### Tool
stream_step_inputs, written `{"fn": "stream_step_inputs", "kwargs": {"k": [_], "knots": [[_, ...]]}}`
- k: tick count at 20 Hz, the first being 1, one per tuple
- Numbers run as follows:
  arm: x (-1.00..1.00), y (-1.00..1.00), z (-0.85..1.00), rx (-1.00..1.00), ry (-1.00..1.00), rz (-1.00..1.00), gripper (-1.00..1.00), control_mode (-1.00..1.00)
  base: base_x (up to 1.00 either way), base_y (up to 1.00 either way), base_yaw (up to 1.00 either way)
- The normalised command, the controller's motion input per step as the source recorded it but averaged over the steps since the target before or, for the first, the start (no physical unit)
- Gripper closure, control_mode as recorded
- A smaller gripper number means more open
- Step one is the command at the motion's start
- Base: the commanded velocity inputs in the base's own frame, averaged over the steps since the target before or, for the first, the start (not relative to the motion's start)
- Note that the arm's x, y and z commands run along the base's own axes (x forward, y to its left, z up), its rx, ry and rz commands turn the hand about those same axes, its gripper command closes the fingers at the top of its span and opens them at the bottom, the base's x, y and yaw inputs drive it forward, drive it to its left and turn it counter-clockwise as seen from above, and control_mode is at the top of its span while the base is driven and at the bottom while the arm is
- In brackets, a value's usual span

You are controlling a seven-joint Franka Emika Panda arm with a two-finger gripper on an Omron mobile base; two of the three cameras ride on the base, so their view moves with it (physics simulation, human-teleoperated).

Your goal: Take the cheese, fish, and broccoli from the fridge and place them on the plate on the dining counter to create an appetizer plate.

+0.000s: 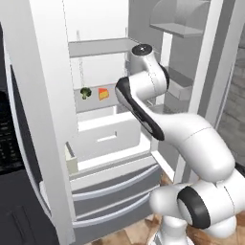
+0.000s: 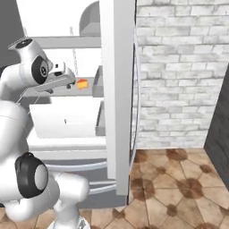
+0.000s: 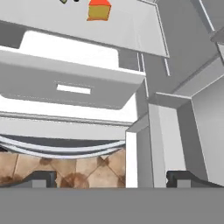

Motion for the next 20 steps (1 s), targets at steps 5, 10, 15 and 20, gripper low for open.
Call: {"fn": "stream_step_inputs", "kwargs": {"k": [5,10,15,20], "knots": [[0.0,0.0,0.0,0.0,0.0,0.0,-1.0,1.0,0.62,0.26,-0.29],[0.0,0.0,0.0,0.0,0.0,0.0,-1.0,1.0,0.72,0.44,-0.17],[0.42,0.54,-0.18,0.0,0.0,-0.07,-1.0,-1.0,0.0,0.0,0.0],[-0.03,0.41,-0.41,0.02,-0.16,-0.04,-1.0,-1.0,0.0,0.0,0.0]]}}
